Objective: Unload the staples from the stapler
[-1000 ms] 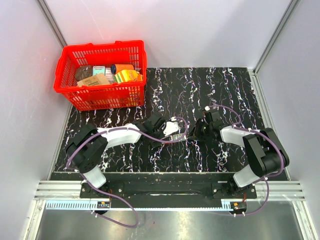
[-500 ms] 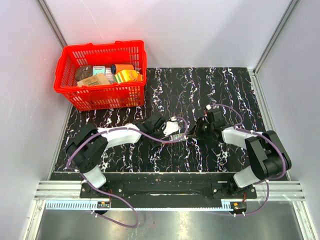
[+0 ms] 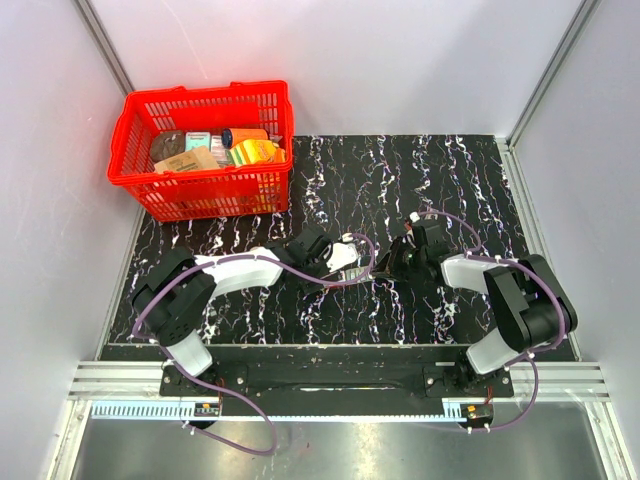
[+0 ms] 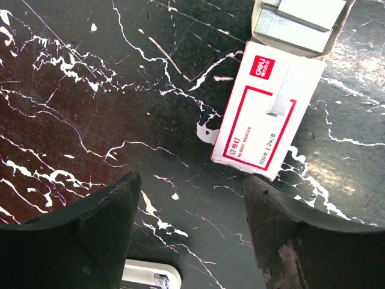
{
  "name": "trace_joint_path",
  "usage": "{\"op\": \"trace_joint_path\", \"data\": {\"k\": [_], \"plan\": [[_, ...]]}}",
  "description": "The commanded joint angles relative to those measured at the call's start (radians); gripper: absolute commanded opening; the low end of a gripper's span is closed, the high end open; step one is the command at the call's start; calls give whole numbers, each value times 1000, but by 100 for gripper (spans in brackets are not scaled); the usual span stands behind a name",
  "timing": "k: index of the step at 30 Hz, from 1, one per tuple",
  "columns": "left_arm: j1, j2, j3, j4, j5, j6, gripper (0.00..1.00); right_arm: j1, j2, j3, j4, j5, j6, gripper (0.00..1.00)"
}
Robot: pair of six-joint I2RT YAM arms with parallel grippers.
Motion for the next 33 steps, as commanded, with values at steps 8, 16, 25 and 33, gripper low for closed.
{"op": "trace_joint_path", "data": {"k": [8, 16, 25, 33], "plan": [[-5, 9, 18, 32, -38, 18, 73, -5, 42, -23, 90, -52, 5, 18], [-5, 21, 26, 28, -37, 21, 73, -5, 54, -33, 114, -70, 12, 16], [-9, 41, 40, 25, -43, 32, 73, -3, 57, -27, 127, -98, 23, 14], [-11, 49, 52, 28, -40, 46, 73, 23, 74, -13, 130, -109, 26, 14]]}}
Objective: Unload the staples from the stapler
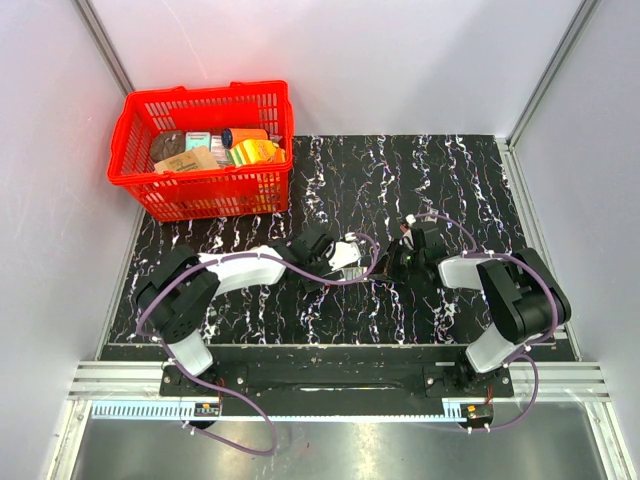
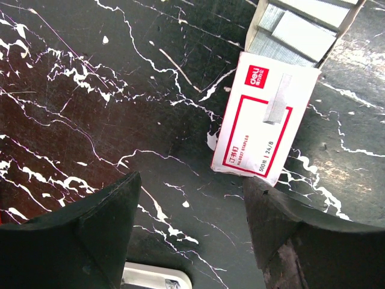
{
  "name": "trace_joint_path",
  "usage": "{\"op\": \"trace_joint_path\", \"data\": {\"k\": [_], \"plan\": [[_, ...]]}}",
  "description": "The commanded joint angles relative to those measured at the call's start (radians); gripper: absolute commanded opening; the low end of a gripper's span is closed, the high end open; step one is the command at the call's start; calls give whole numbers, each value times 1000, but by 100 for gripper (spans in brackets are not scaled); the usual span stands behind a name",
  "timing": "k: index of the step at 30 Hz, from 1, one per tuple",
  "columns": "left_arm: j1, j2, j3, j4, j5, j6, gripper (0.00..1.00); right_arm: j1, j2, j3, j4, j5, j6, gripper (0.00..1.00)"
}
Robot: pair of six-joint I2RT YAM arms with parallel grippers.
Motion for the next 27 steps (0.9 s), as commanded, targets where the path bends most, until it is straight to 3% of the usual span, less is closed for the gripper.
{"op": "trace_joint_path", "data": {"k": [1, 18, 27], "plan": [[-8, 28, 31, 20, -14, 23, 73, 23, 26, 13, 27, -24, 6, 14], [-12, 15, 8, 57, 65, 203, 76, 37, 55, 148, -160, -13, -112, 13], [-11, -9, -16, 102, 79, 243, 79, 40, 55, 126, -235, -25, -166, 13]]}}
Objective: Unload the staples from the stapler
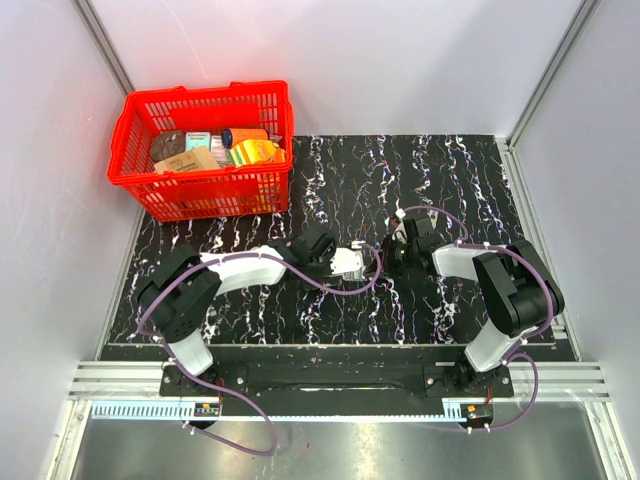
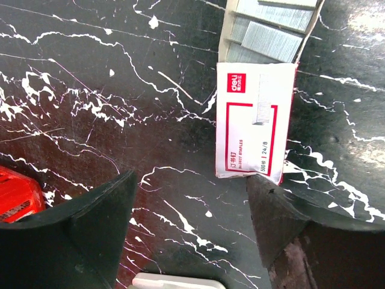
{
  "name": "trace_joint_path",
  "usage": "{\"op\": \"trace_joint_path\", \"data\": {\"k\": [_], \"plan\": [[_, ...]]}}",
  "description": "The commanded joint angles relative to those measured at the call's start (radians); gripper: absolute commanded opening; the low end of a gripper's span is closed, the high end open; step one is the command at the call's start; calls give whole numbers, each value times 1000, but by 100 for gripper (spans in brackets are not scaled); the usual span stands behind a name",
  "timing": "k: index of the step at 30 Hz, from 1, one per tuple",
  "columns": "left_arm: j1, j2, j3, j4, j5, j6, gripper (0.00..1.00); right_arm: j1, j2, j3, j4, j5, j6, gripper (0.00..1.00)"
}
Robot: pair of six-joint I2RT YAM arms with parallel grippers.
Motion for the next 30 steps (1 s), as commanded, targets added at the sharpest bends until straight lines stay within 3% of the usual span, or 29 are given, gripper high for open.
{"op": "trace_joint_path", "data": {"k": [1, 5, 10, 13, 21, 30], "plan": [[-8, -25, -25, 76, 47, 34, 81, 15, -11, -7, -71, -31, -58, 13], [3, -45, 7, 42, 34, -4, 89, 15, -84, -26, -160, -2, -64, 16], [46, -110, 21, 8, 34, -85, 92, 15, -170, -7, -229, 42, -56, 36], [90, -156, 24, -30, 47, -121, 92, 15, -198, 22, -268, 64, -53, 40], [95, -205, -5, -146, 235, -182, 93, 15, -111, 158, -246, 176, -72, 37], [56, -47, 66, -140, 180, -257, 92, 51, 84, 249, -189, 174, -73, 29]]}}
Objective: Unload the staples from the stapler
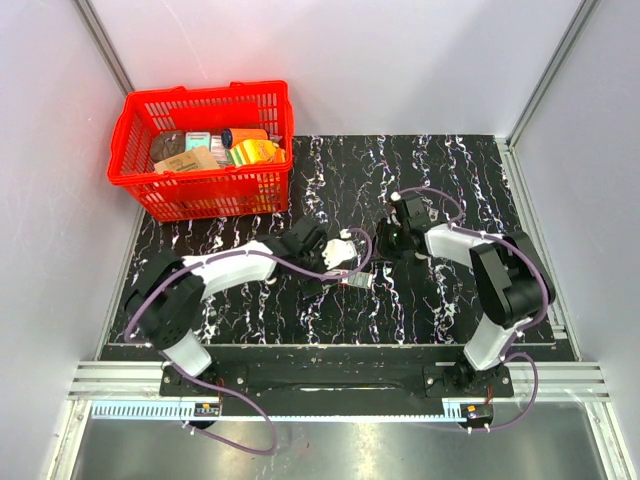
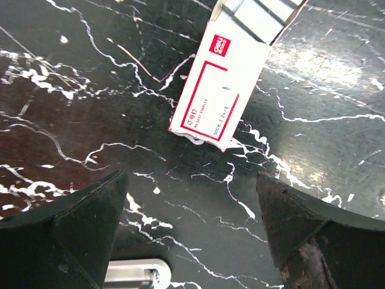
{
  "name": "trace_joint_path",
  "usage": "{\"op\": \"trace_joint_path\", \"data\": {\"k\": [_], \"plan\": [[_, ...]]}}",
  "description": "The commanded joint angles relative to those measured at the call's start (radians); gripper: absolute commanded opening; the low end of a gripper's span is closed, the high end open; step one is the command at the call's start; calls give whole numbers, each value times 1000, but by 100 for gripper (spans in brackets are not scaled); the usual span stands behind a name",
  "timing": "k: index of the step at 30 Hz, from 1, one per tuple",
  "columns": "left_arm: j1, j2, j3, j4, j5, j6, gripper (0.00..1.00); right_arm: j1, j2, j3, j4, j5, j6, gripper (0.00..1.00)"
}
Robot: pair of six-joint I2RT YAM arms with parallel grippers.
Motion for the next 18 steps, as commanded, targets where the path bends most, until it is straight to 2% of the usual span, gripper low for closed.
{"op": "trace_joint_path", "data": {"k": [1, 9, 15, 18], "plan": [[4, 66, 60, -1, 4, -52, 92, 44, 43, 24, 32, 14, -11, 29], [2, 149, 109, 4, -45, -60, 88, 75, 70, -19, 90, -19, 24, 27], [2, 221, 188, -39, -50, -83, 74, 106, 67, -42, 104, -20, 45, 26], [1, 230, 192, -42, -51, -82, 70, 112, 52, -71, 125, -28, 64, 26]]}}
